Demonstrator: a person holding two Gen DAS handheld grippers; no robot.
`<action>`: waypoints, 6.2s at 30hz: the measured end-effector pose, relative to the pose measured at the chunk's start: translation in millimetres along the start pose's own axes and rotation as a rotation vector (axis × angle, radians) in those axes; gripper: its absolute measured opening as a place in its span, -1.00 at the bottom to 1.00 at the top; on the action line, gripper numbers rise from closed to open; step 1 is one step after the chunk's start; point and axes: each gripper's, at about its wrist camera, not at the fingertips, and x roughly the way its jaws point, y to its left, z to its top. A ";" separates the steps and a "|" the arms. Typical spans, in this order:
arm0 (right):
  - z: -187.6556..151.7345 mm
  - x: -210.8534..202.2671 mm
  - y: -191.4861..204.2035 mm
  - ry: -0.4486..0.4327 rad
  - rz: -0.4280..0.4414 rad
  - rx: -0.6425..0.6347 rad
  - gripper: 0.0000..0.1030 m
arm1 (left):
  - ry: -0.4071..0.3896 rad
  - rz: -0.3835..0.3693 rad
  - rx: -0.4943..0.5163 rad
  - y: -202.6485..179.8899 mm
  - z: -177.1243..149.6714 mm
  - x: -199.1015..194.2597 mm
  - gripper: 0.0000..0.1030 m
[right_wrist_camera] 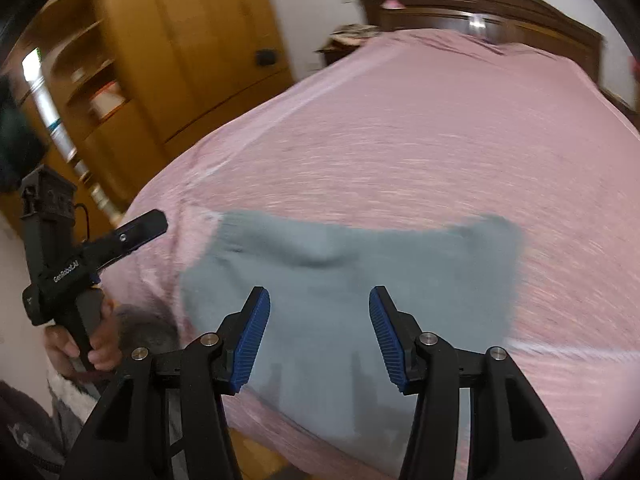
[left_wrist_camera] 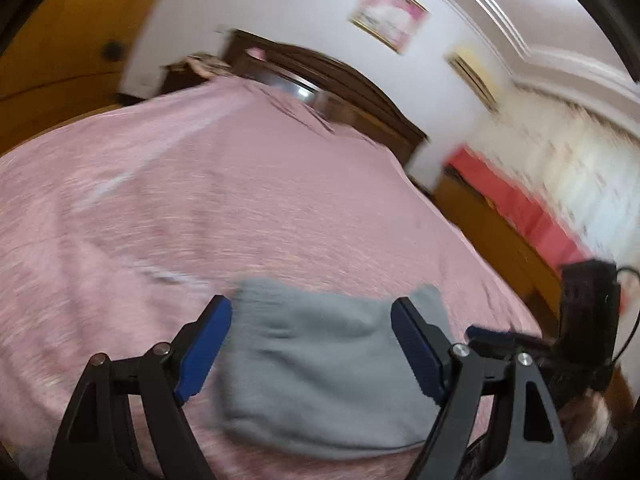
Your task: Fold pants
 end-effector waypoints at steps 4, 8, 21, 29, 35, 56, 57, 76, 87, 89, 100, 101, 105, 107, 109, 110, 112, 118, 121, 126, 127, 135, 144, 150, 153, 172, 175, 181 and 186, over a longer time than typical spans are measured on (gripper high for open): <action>-10.9 -42.7 -55.2 -0.010 0.030 0.081 0.03 | 0.171 0.121 0.117 -15.7 -16.6 60.8 0.59; -19.4 -64.6 -87.6 -0.003 0.079 0.154 0.03 | 0.204 0.246 0.207 -7.1 -37.5 82.1 0.26; -45.8 -149.7 -160.2 0.031 0.098 0.208 0.18 | 0.196 0.343 0.282 -32.4 -35.6 78.1 0.47; -22.2 -135.8 -151.8 0.224 0.154 0.161 0.18 | 0.204 0.365 0.276 -11.7 -32.4 86.4 0.66; -8.9 -80.7 -150.9 0.280 0.230 0.162 0.18 | 0.229 0.323 0.165 8.0 -29.0 90.7 0.79; -25.9 66.2 -178.1 0.323 0.502 0.349 0.21 | 0.194 0.287 0.148 18.6 -45.0 78.6 0.80; -25.5 73.0 -177.0 0.323 0.498 0.347 0.21 | 0.194 0.286 0.148 19.3 -45.0 78.1 0.80; 34.6 62.2 -205.2 0.363 0.436 0.299 -0.79 | 0.104 0.295 0.185 -30.2 -26.5 71.5 0.82; 11.7 26.7 -333.7 0.407 0.274 0.335 -0.41 | 0.175 0.246 0.309 -98.6 -35.1 108.7 0.82; 7.2 10.0 -331.8 0.331 0.304 0.316 -0.17 | 0.173 0.236 0.323 -106.9 -37.1 113.2 0.82; -20.5 -78.8 -323.7 0.149 0.308 0.370 0.14 | 0.051 0.090 0.459 -208.2 -5.1 123.4 0.82; -20.7 -78.0 -316.3 0.139 0.338 0.368 0.14 | 0.058 0.055 0.457 -220.4 -1.7 130.3 0.82; -22.4 -54.7 -281.6 0.147 0.404 0.346 -0.16 | 0.175 -0.047 0.457 -258.2 -6.3 180.9 0.82; -28.0 -42.2 -276.6 0.168 0.396 0.354 -0.71 | 0.222 -0.060 0.444 -267.3 -13.2 205.1 0.82; -36.7 -28.1 -270.9 0.192 0.392 0.366 -0.82 | 0.252 -0.080 0.438 -274.3 -20.6 224.9 0.81; -41.2 -24.4 -270.6 0.197 0.397 0.373 -0.82 | 0.256 -0.088 0.442 -275.0 -23.2 231.3 0.80; -49.6 -14.5 -270.8 0.204 0.420 0.404 -0.82 | 0.264 -0.068 0.485 -279.3 -36.2 242.5 0.80; -86.9 5.9 -291.0 0.236 0.471 0.507 -1.00 | 0.303 0.231 0.561 -235.1 -48.4 282.8 0.83; -92.3 -2.0 -297.3 0.222 0.484 0.531 -1.00 | 0.303 0.245 0.461 -210.3 -34.8 273.8 0.84; -76.4 -18.2 -286.0 0.200 0.435 0.489 -0.92 | 0.270 0.220 0.447 -214.8 -32.3 235.3 0.81; -72.1 -19.0 -277.4 0.193 0.448 0.479 -0.92 | 0.273 0.172 0.449 -220.1 -35.4 224.3 0.81; -72.3 24.1 -240.8 0.325 0.423 0.426 -0.92 | 0.385 0.170 0.496 -201.2 -79.1 209.6 0.82; -22.9 30.3 -228.4 0.276 0.381 0.400 -0.76 | 0.369 0.140 0.464 -194.1 -61.4 190.2 0.81; 9.7 63.8 -231.2 0.229 0.455 0.406 -0.76 | 0.362 0.215 0.511 -183.7 -71.8 180.6 0.81; 18.6 84.0 -232.9 0.250 0.426 0.391 -0.76 | 0.357 0.222 0.527 -182.3 -75.0 175.1 0.81; -46.3 11.0 -228.6 0.033 0.402 0.670 -0.83 | 0.331 0.037 0.405 -192.2 -38.6 219.8 0.45; -90.5 14.8 -222.7 0.030 0.380 0.983 -0.83 | 0.278 0.098 0.385 -172.9 -33.3 223.5 0.37; -144.6 13.0 -174.9 -0.208 0.167 1.202 -0.91 | 0.290 0.174 0.342 -154.1 -14.2 215.6 -0.01; -104.3 -6.4 -122.0 -0.273 -0.079 0.982 -0.87 | 0.159 0.134 0.431 -196.6 -17.6 176.4 0.45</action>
